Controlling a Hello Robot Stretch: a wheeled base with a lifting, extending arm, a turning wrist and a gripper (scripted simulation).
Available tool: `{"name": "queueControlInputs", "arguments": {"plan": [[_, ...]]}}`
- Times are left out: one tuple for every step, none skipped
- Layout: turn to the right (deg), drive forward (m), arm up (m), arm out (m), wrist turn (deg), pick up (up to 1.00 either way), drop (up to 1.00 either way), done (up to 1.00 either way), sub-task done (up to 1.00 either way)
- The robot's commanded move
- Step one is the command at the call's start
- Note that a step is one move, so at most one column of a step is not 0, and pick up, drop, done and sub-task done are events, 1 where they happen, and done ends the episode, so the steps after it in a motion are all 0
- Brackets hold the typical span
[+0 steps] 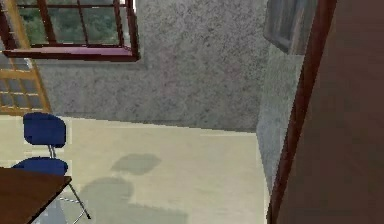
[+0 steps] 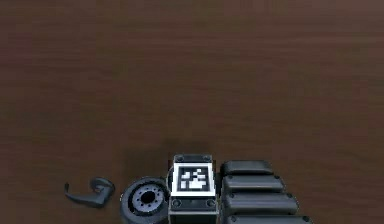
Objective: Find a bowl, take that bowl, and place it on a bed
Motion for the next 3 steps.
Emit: {"name": "queueControlInputs", "arguments": {"plan": [[0.0, 0.3, 0.0, 0.0, 0.0, 0.0, 0.0, 0.0, 0.0], [-18.0, 0.0, 0.0, 0.0, 0.0, 0.0, 0.0, 0.0, 0.0], [0.0, 1.0, 0.0, 0.0, 0.0, 0.0, 0.0, 0.0, 0.0]]}}
